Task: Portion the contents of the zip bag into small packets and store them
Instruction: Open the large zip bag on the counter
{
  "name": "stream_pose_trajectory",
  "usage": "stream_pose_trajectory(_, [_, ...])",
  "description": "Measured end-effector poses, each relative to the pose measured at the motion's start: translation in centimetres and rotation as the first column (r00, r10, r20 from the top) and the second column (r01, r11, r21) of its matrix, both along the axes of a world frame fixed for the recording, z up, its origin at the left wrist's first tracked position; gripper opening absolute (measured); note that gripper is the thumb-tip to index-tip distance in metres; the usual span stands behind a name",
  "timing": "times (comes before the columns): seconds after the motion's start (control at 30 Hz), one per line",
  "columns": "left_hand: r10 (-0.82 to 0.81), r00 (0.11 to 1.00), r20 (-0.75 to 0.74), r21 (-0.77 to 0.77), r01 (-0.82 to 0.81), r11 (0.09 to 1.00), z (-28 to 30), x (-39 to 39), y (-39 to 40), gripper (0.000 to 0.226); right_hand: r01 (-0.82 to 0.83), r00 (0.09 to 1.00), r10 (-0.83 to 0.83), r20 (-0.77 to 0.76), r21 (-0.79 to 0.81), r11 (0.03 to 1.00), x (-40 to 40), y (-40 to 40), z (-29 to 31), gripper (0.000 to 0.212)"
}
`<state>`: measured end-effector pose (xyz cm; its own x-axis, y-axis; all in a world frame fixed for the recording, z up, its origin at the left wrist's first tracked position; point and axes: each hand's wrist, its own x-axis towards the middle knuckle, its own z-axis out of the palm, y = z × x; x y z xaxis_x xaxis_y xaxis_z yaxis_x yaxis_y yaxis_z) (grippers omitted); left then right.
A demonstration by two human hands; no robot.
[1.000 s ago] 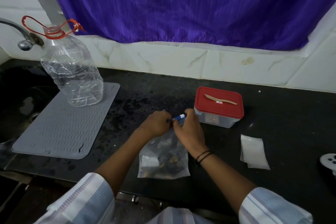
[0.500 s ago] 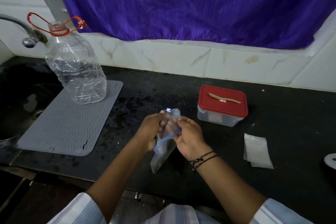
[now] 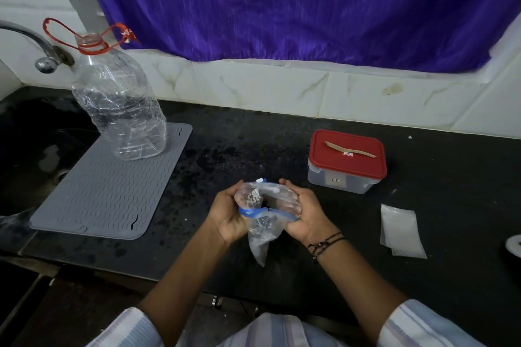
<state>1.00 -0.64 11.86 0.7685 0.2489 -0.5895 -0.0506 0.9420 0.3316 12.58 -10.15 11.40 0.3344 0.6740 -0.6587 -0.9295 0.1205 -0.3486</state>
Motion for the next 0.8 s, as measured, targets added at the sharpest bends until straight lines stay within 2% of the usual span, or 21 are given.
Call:
stream_pose_trajectory(0.07, [-0.035, 0.999, 0.017, -0.020, 0.036, 0.999, -0.8, -0.2, -0.5, 0.054, 0.031, 0.999, -0.032, 0.022, 0.049, 0.998, 0.0, -0.5, -0.6, 0.019])
stream_pose_trajectory(0.13, [-0.117, 0.993, 0.006, 0.033, 0.117, 0.993, -1.6, -0.5, -0.8, 0.055, 0.043, 0.997, -0.047, 0.056, 0.084, 0.996, 0.2, -0.9, -1.5, 0.022])
stream_pose_trajectory(0.2, [-0.210, 0.977, -0.048, 0.188, 0.215, 0.958, -2.2, -0.9, -1.0, 0.049, 0.011, 0.985, -0.035, 0.168, 0.142, 0.990, 0.4, -1.6, -2.1, 0.025])
stream_pose_trajectory(0.27, [-0.248, 0.945, -0.214, 0.433, 0.319, 0.843, -2.8, -1.1, -1.0, 0.053, -0.077, 0.915, 0.032, 0.401, 0.096, 0.992, 0.4, -2.5, -2.7, 0.045])
stream_pose_trajectory(0.33, [-0.187, 0.883, -0.430, 0.672, 0.452, 0.587, -3.2, -1.2, -1.0, 0.075, -0.174, 0.755, 0.163, 0.636, -0.046, 0.984, 0.0, -3.2, -3.1, 0.056])
stream_pose_trajectory(0.37, [-0.114, 0.849, -0.516, 0.745, 0.511, 0.429, -3.2, -1.1, -1.1, 0.077, -0.192, 0.614, 0.234, 0.753, -0.145, 0.971, -0.5, -3.4, -3.3, 0.053])
stream_pose_trajectory(0.4, [-0.020, 0.816, -0.577, 0.785, 0.561, 0.263, -3.3, -1.0, -1.1, 0.072, -0.153, 0.437, 0.298, 0.849, -0.256, 0.954, -0.9, -3.5, -3.8, 0.047])
stream_pose_trajectory(0.47, [0.179, 0.790, -0.586, 0.793, 0.605, -0.075, -3.7, -0.9, -1.4, 0.052, 0.050, 0.095, 0.397, 0.913, -0.403, 0.914, -1.8, -3.5, -4.5, 0.037])
stream_pose_trajectory(0.5, [0.274, 0.800, -0.533, 0.765, 0.594, -0.247, -3.9, -0.8, -1.5, 0.040, 0.157, 0.002, 0.427, 0.904, -0.422, 0.893, -2.1, -3.5, -4.6, 0.035])
stream_pose_trajectory(0.53, [0.346, 0.807, -0.480, 0.705, 0.589, -0.395, -4.2, -0.7, -1.6, 0.028, 0.224, -0.024, 0.436, 0.900, -0.420, 0.879, -2.2, -3.7, -4.6, 0.033])
stream_pose_trajectory(0.57, [0.391, 0.809, -0.438, 0.650, 0.586, -0.484, -4.2, -0.6, -1.7, 0.019, 0.249, 0.008, 0.439, 0.898, -0.427, 0.869, -2.2, -3.8, -4.4, 0.029])
stream_pose_trajectory(0.6, [0.412, 0.802, -0.433, 0.634, 0.596, -0.493, -4.2, -0.4, -1.8, 0.016, 0.242, 0.121, 0.425, 0.897, -0.442, 0.864, -2.2, -3.8, -4.0, 0.024])
stream_pose_trajectory(0.63, [0.406, 0.797, -0.447, 0.661, 0.600, -0.450, -4.0, -0.3, -1.9, 0.019, 0.207, 0.306, 0.385, 0.871, -0.455, 0.866, -2.1, -3.7, -3.6, 0.019])
stream_pose_trajectory(0.7, [0.381, 0.817, -0.432, 0.777, 0.552, -0.303, -4.1, -0.1, -1.9, 0.015, 0.106, 0.710, 0.219, 0.670, -0.408, 0.907, -1.8, -3.4, -2.9, 0.010])
stream_pose_trajectory(0.73, [0.385, 0.828, -0.408, 0.839, 0.506, -0.199, -4.1, 0.0, -1.9, 0.008, 0.059, 0.844, 0.147, 0.516, -0.361, 0.931, -1.6, -3.2, -2.5, 0.006])
stream_pose_trajectory(0.77, [0.389, 0.834, -0.391, 0.891, 0.449, -0.067, -4.2, 0.2, -2.0, 0.004, 0.030, 0.924, 0.088, 0.372, -0.299, 0.954, -1.4, -3.0, -2.1, 0.007])
stream_pose_trajectory(0.8, [0.379, 0.837, -0.394, 0.917, 0.384, 0.106, -4.2, 0.4, -2.3, 0.004, 0.038, 0.967, 0.026, 0.255, -0.244, 0.969, -1.1, -2.7, -2.0, 0.009])
